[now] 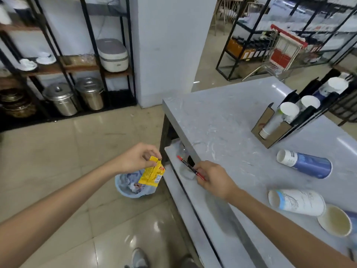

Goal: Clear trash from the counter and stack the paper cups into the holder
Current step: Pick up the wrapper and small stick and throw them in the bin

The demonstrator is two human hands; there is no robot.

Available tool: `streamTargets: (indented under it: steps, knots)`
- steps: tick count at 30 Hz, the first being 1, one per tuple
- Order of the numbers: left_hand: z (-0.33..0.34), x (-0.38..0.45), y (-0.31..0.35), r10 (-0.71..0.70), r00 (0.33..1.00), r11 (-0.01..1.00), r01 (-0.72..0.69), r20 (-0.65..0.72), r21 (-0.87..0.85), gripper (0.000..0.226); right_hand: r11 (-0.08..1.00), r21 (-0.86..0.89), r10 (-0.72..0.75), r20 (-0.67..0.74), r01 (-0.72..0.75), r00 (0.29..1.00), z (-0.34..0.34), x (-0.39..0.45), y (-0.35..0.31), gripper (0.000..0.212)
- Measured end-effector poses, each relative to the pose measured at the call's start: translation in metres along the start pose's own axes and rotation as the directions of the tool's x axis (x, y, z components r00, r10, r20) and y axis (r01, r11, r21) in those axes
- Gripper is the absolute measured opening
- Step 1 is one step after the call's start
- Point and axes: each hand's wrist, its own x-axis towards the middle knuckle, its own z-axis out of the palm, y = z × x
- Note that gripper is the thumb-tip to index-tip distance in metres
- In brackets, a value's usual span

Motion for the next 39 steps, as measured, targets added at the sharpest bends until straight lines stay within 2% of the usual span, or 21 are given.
streamTargets:
  steps: [6, 11, 14, 20, 22, 24, 26, 28, 30, 34, 39]
  knots:
    - [-0.007, -0.017, -0.055, -0.139, 0.987, 0.987, 0.131, -0.085, -0.091, 0.016, 0.999, 0.042, 0.016, 0.091, -0.020, 0.996, 0.055, 0.046, -0.022, 0.027]
    - [-0.006, -0.019, -0.102, -0.291, 0.944, 0.950, 0.265, -0.156, -0.166, 0.016, 0.998, 0.047, 0.044, 0.152, -0.052, 0.987, 0.101, 0.092, -0.029, 0.022]
    - [-0.008, -0.015, -0.129, -0.373, 0.911, 0.919, 0.337, -0.176, -0.206, 0.017, 0.991, 0.109, 0.052, 0.190, -0.073, 0.980, 0.125, 0.124, -0.028, 0.016]
    - [-0.015, 0.012, -0.172, -0.576, 0.774, 0.815, 0.518, -0.263, -0.258, 0.020, 0.955, 0.213, 0.141, 0.282, -0.205, 0.949, 0.168, 0.193, -0.019, 0.012]
    - [-0.013, 0.012, -0.180, -0.642, 0.721, 0.767, 0.601, -0.260, -0.225, 0.017, 0.949, 0.195, 0.177, 0.317, -0.246, 0.932, 0.178, 0.200, -0.018, 0.012]
    - [-0.003, 0.040, -0.235, -0.741, 0.643, 0.671, 0.691, -0.196, -0.270, 0.017, 0.913, 0.182, 0.264, 0.420, -0.366, 0.868, 0.225, 0.235, 0.006, 0.016]
    - [0.002, 0.030, -0.226, -0.766, 0.603, 0.642, 0.716, -0.221, -0.274, 0.017, 0.896, 0.197, 0.283, 0.436, -0.397, 0.854, 0.218, 0.226, 0.000, 0.017]
    - [0.008, 0.045, -0.266, -0.821, 0.533, 0.570, 0.748, -0.203, -0.341, 0.017, 0.871, 0.202, 0.317, 0.463, -0.447, 0.828, 0.249, 0.252, 0.008, 0.010]
    - [0.004, 0.047, -0.264, -0.835, 0.507, 0.551, 0.761, -0.216, -0.342, 0.016, 0.864, 0.212, 0.328, 0.452, -0.457, 0.830, 0.244, 0.254, 0.003, 0.005]
    - [0.001, 0.058, -0.272, -0.829, 0.494, 0.560, 0.745, -0.265, -0.363, 0.019, 0.842, 0.256, 0.344, 0.423, -0.474, 0.839, 0.251, 0.259, 0.000, 0.008]
    - [0.030, 0.077, -0.346, -0.870, 0.460, 0.492, 0.799, -0.178, -0.345, 0.017, 0.777, 0.225, 0.451, 0.453, -0.588, 0.769, 0.319, 0.279, 0.012, 0.012]
